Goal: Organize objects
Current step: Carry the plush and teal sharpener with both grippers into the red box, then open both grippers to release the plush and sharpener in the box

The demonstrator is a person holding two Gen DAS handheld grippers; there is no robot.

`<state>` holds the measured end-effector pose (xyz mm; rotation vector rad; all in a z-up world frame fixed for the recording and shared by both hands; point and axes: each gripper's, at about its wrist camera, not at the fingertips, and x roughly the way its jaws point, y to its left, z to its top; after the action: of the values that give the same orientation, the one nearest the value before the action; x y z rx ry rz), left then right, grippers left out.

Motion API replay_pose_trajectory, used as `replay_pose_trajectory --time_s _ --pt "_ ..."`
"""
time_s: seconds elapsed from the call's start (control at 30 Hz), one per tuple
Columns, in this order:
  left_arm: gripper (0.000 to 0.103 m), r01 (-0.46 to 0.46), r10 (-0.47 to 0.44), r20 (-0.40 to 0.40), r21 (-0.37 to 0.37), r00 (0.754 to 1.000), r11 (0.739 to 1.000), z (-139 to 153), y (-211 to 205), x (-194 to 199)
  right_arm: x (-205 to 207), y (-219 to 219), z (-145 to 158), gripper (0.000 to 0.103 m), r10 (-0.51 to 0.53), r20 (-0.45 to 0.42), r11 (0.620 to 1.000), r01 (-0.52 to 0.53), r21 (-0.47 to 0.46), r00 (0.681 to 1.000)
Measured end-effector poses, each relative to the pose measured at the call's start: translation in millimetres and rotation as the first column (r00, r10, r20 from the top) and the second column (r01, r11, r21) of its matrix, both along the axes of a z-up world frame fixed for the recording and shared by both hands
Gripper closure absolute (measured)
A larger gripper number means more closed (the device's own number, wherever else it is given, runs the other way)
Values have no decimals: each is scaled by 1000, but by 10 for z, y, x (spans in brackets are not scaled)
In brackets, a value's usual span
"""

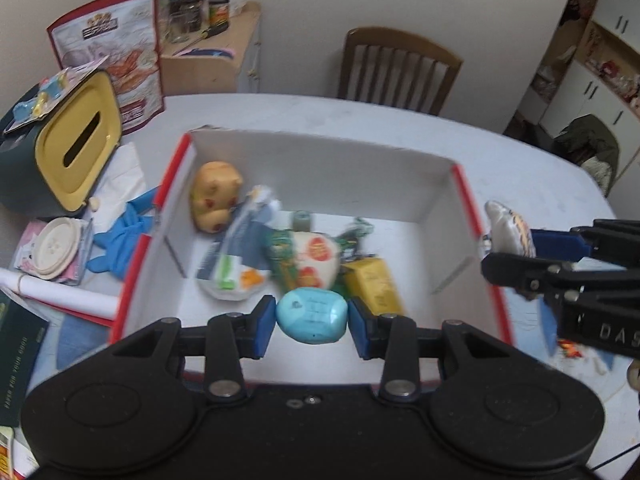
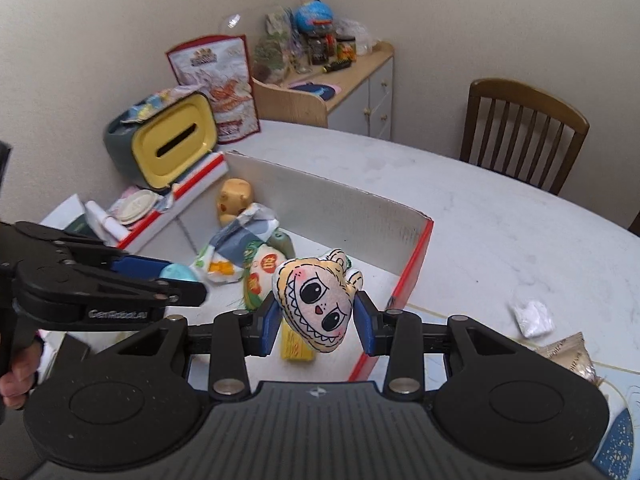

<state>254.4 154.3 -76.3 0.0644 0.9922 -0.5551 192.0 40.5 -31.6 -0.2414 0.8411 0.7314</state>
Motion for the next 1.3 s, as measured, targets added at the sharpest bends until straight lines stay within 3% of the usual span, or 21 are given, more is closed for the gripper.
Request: replay_pose_trajectory --time_s 0.33,0.7,0.87,1.3 --pt "66 63 -56 -45 167 997 984 -354 -46 380 421 502 -418 65 -34 -19 992 32 -120 999" --pt "65 147 -124 -100 277 987 950 -711 -204 538 639 846 -797 65 -22 -49 974 10 -228 999" --pt "65 157 -124 -127 299 984 941 -825 -221 598 690 930 -923 65 -4 -58 965 -12 -264 998" --pt "64 194 -147 -165 319 975 928 -890 -225 599 799 955 -1047 63 -17 -123 969 -14 -247 992"
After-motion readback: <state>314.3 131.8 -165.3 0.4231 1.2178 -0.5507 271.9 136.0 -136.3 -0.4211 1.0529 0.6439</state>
